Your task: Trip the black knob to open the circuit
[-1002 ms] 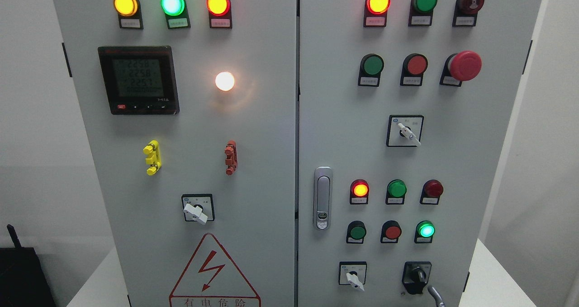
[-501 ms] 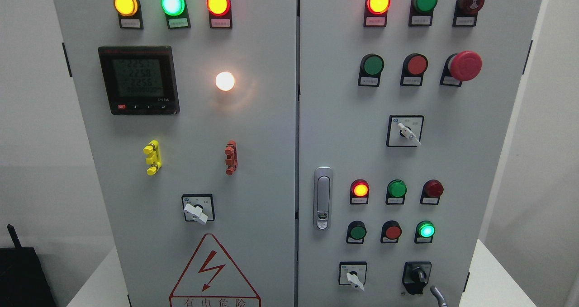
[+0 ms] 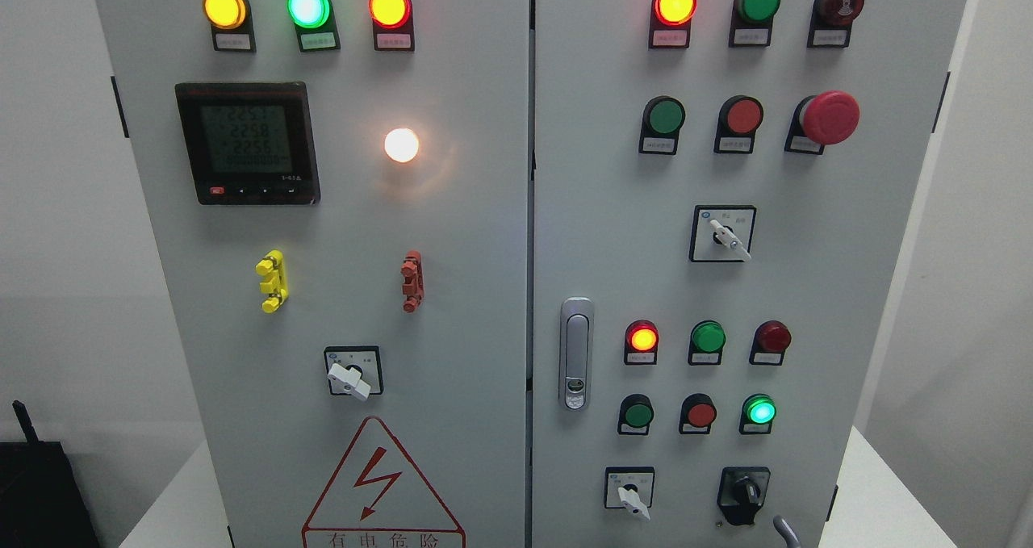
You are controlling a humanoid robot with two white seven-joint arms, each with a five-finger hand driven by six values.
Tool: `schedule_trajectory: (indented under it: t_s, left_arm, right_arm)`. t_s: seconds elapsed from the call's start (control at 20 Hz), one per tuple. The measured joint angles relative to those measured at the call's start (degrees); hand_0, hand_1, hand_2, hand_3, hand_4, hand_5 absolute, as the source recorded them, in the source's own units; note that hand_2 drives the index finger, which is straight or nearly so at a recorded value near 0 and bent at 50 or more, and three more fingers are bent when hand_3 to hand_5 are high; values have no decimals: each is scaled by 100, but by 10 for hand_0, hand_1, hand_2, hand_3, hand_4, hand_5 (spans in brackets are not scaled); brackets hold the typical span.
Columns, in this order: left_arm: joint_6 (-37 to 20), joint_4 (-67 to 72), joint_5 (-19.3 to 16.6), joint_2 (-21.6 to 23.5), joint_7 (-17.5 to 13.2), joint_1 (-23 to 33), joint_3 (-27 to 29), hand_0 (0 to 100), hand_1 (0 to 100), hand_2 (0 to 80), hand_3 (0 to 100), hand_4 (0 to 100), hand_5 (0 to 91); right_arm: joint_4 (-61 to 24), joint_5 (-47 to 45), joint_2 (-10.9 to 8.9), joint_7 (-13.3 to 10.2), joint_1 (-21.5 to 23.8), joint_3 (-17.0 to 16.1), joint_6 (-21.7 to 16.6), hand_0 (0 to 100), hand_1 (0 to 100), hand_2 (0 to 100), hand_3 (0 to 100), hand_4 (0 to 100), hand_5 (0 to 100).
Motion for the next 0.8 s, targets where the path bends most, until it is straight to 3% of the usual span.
schedule_trajectory:
  t_s: [0.5,0.65,0.7,0.8]
  left_arm:
    - [0,0,0,0,0,0,0,120,389,0,0,0,0]
    - [0,0,0,0,0,0,0,120,389,0,0,0,0]
    - [0,0,0,0,0,0,0,120,389,0,0,0,0]
    - [0,0,0,0,0,0,0,120,389,0,0,0,0]
  right_arm:
    - [-495,-9,15,-30,531,21,-22,770,732,0,1000,880,820]
    - [-617,-9,21,-31,687,24,-23,753,693,0,1000,836,747]
    - [-657,-9,34,-32,757,30,-24,746,650,0,991,814,674]
    - [-727,-9,118,-34,879,47,-25,703,562,0,974,797,651]
